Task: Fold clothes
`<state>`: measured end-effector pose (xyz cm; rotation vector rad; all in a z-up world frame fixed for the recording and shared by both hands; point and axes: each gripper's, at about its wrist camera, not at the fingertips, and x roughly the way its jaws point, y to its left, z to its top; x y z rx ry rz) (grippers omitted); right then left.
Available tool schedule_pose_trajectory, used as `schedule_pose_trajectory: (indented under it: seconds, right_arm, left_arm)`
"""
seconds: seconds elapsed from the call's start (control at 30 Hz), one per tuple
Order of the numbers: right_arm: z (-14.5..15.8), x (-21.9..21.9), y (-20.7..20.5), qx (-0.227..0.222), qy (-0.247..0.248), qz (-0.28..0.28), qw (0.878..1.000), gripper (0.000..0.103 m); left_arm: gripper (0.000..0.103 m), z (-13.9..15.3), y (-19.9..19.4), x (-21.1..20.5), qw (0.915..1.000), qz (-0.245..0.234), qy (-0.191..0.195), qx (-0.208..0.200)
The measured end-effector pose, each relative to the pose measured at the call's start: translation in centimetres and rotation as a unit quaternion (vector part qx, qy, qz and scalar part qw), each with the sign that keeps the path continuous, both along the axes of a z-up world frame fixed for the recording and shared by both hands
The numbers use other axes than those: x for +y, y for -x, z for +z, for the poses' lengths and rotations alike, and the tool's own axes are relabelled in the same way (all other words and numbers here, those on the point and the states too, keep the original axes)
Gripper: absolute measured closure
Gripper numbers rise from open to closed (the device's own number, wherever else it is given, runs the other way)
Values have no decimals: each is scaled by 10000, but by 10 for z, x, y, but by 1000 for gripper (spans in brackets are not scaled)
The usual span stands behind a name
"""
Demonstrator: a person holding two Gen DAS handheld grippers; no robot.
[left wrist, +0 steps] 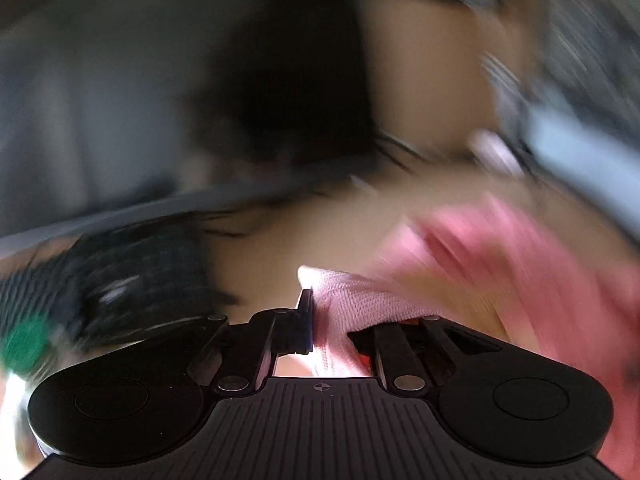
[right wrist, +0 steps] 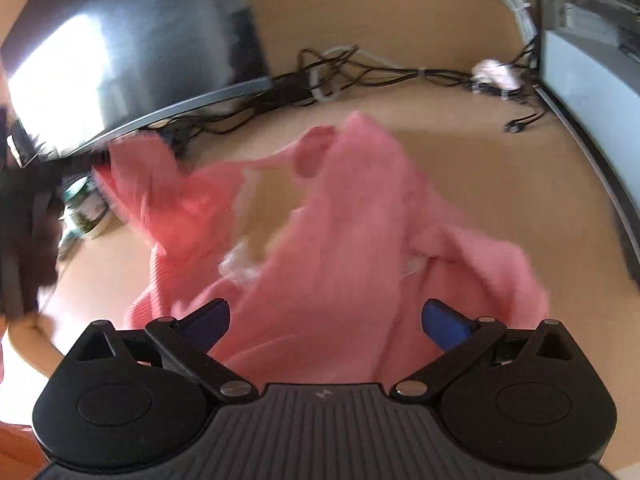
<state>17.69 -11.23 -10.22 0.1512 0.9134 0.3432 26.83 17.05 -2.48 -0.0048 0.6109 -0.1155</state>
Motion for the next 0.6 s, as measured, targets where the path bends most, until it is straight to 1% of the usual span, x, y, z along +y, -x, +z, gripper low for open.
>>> schedule_pose_trajectory:
  seconds: [0.03,0.07,0.1,0.13,0.17,0.2,0.23,0.27,0.3,0.4,0.5,0.53,0.57,0.6]
  right_arm:
    - [-1,6,3,76,5,79,9999,2]
    - [-6,13,4,220,40,174,9996,9]
    - [-12,19,6,361,75,253,9990,22]
    - [-17,24,7,495,111,306,9982,31]
    - [-19,27,8,573,89,366,9976,44]
    - [-14,27,7,560,-28,440,9975,49]
    - [-10,28,7,548,-145,514,9971,66]
    - [-3,25,5,454,-229,514,9974,86]
    - [10,18,-2,227,-259,393,9986,96]
    - [47,-5,-21,-456,-347,28,9984,97]
    - [85,-27,-41,-1135,-433,-337,9920,97]
    - [95,-36,-48,-1375,-353,-531,9885,97]
    - [100,-45,-56,-1630,-27,-817,9832,97]
    - [103,-52,-64,-1873,410,-1059,9757,97]
  left_arm:
    - [94,6,-5,21,9988,340,353,4]
    - [94,7,-9,38,9970,542,560,17]
    - [94,8,-12,52,9949,699,731,35]
    - [94,6,-14,60,9938,751,815,66]
    - [94,4,-15,67,9927,803,899,97]
    - [94,2,-15,74,9913,844,999,133]
    - [94,0,-16,78,9896,860,1139,183]
    - [94,-3,-16,82,9876,898,1268,220]
    - [94,-4,-15,87,9853,988,1373,225]
    - [94,-8,-12,99,9773,1256,1687,238]
    - [93,-12,-8,112,9676,1523,1998,251]
    - [93,-14,-7,116,9640,1611,2101,255]
    - [93,-15,-6,120,9601,1699,2204,259]
    - [90,-16,-5,124,9561,1787,2306,263]
